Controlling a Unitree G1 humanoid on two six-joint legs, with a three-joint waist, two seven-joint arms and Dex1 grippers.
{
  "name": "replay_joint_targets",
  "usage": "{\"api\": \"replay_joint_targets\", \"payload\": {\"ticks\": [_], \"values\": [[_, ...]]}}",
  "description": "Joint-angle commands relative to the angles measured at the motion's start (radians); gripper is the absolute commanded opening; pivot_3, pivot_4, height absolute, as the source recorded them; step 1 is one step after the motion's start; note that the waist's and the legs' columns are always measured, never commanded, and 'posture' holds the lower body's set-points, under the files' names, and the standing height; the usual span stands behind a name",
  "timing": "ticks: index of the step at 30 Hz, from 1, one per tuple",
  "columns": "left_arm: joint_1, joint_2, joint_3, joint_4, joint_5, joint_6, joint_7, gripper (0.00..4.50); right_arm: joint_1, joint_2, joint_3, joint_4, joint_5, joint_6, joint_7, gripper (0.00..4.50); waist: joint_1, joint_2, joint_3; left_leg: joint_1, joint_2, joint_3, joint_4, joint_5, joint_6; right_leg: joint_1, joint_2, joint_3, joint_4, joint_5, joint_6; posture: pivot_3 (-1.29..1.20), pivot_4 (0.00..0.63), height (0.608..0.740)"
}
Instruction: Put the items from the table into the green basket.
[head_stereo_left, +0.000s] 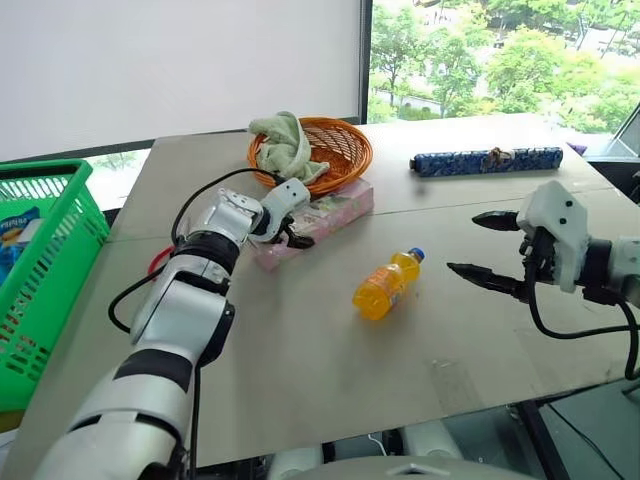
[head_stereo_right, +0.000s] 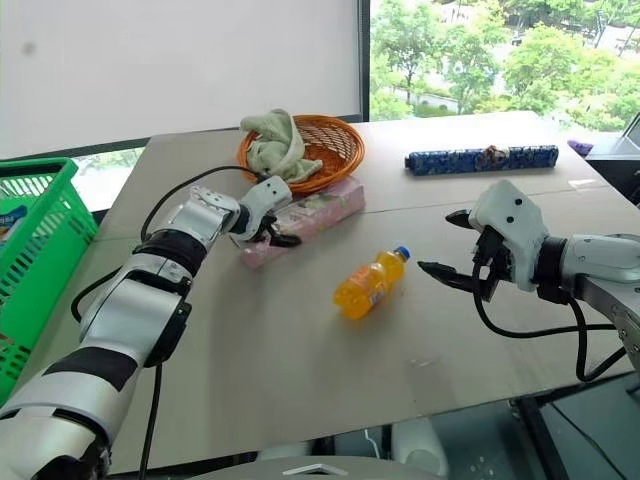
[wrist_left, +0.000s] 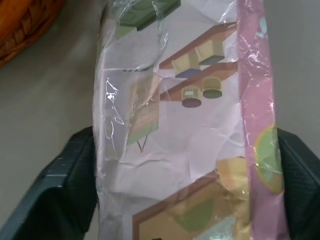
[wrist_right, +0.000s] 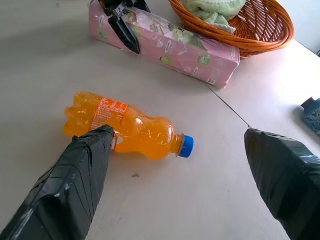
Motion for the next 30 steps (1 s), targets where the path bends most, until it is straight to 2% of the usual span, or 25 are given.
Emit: {"api": "replay_joint_targets", "payload": {"ticks": [1,3,5,8,12,14,16,17,19,21,23,25,28,30], "values": [[0.011,0.011,0.018,0.007,0.017,-0.026,-0.019,2.34,-0.012,-0.003,-0.032,-0.009,0.015,-0.020,0.002,4.50,-0.001,0.000,0.000,0.000,0.000,0.000,0.000,0.000,0.000,0.000,0.000,0.000,0.000,0.000,0.000,-0.25,0.000,0.740],[0.031,0.029,0.037,-0.031,0.008,-0.025,-0.035,1.47,-0.017,0.000,-0.026,-0.007,0.020,-0.023,0.003,4.50,0.000,0.001,0.000,0.001,0.000,0.000,0.001,0.000,-0.001,0.002,-0.001,0.000,0.000,0.000,0.000,-0.24,0.000,0.740],[0.084,0.079,0.072,-0.201,-0.041,0.030,-0.114,0.70,-0.024,0.001,-0.017,-0.003,0.024,-0.027,0.006,4.50,-0.005,0.001,-0.001,0.002,0.000,0.000,0.001,-0.002,-0.004,0.003,-0.001,0.000,-0.001,-0.001,-0.001,-0.23,0.000,0.740],[0.224,0.177,0.146,-0.593,-0.152,0.250,-0.212,0.70,-0.023,0.002,-0.014,-0.003,0.033,-0.035,0.011,4.50,-0.019,0.001,0.000,0.001,0.000,0.000,0.000,-0.002,-0.004,0.002,-0.001,0.000,-0.001,0.000,-0.001,-0.21,0.000,0.740],[0.528,0.368,0.313,-1.176,-0.350,0.575,-0.277,0.70,-0.057,0.025,0.016,0.010,0.055,-0.053,0.030,4.50,-0.039,0.001,0.001,-0.002,0.001,0.000,-0.002,0.000,-0.001,-0.004,-0.001,0.003,0.000,0.002,-0.005,-0.16,0.000,0.740],[0.674,0.426,0.415,-1.352,-0.427,0.667,-0.274,0.70,-0.078,0.035,0.041,0.023,0.053,-0.070,0.046,4.50,-0.034,0.002,0.001,-0.001,0.001,-0.001,-0.003,-0.001,-0.002,-0.003,-0.001,0.003,0.001,0.001,-0.005,-0.12,0.000,0.740],[0.746,0.395,0.570,-1.442,-0.501,0.761,-0.211,0.70,-0.107,0.052,0.078,0.044,0.040,-0.095,0.062,4.50,-0.021,0.003,0.002,0.000,0.000,-0.001,-0.003,-0.001,-0.002,-0.002,-0.001,0.002,0.000,-0.001,-0.003,-0.08,0.000,0.740],[0.729,0.351,0.665,-1.452,-0.539,0.828,-0.157,0.70,-0.127,0.063,0.100,0.057,0.032,-0.109,0.070,4.50,-0.007,0.004,0.003,0.001,0.000,-0.001,-0.003,-0.001,-0.002,-0.001,-0.001,0.002,0.000,-0.002,-0.001,-0.07,0.000,0.740],[0.602,0.259,0.883,-1.419,-0.565,0.929,0.009,0.70,-0.189,0.106,0.139,0.091,0.019,-0.155,0.088,4.50,0.026,0.002,0.006,0.002,0.001,-0.003,0.001,-0.002,-0.005,0.002,-0.001,-0.001,0.001,-0.004,-0.003,-0.05,0.000,0.740],[0.518,0.224,0.994,-1.390,-0.555,0.971,0.132,0.70,-0.230,0.138,0.155,0.118,0.020,-0.171,0.093,4.50,0.050,-0.001,0.007,0.002,0.001,-0.006,0.003,-0.003,-0.006,0.003,0.000,-0.005,0.001,-0.003,-0.002,-0.01,0.000,0.740],[0.528,0.275,1.025,-1.319,-0.460,0.848,0.249,0.70,-0.289,0.190,0.160,0.143,0.063,-0.166,0.097,4.50,0.063,0.002,0.004,0.004,0.001,-0.008,0.003,-0.002,-0.006,0.007,0.001,-0.008,0.000,-0.003,-0.001,0.02,0.000,0.740],[0.582,0.420,1.019,-1.182,-0.335,0.681,0.320,0.70,-0.378,0.251,0.198,0.169,0.082,-0.175,0.119,4.50,0.070,0.006,0.003,0.011,0.000,-0.005,0.002,0.000,-0.003,0.011,0.001,-0.003,0.002,-0.002,0.000,0.04,0.000,0.740],[0.629,0.605,0.973,-0.946,-0.247,0.466,0.327,0.70,-0.506,0.333,0.270,0.231,0.033,-0.211,0.131,4.50,0.073,0.002,0.003,0.016,0.000,0.000,-0.008,0.000,-0.003,0.009,0.006,0.008,0.001,-0.002,-0.001,0.05,0.000,0.740],[0.612,0.669,0.942,-0.799,-0.233,0.362,0.319,0.70,-0.556,0.365,0.299,0.267,-0.003,-0.223,0.124,4.50,0.089,-0.001,0.002,0.015,0.001,-0.001,-0.010,-0.001,-0.005,0.006,0.007,0.007,0.001,-0.003,-0.003,0.05,0.000,0.740]]}}
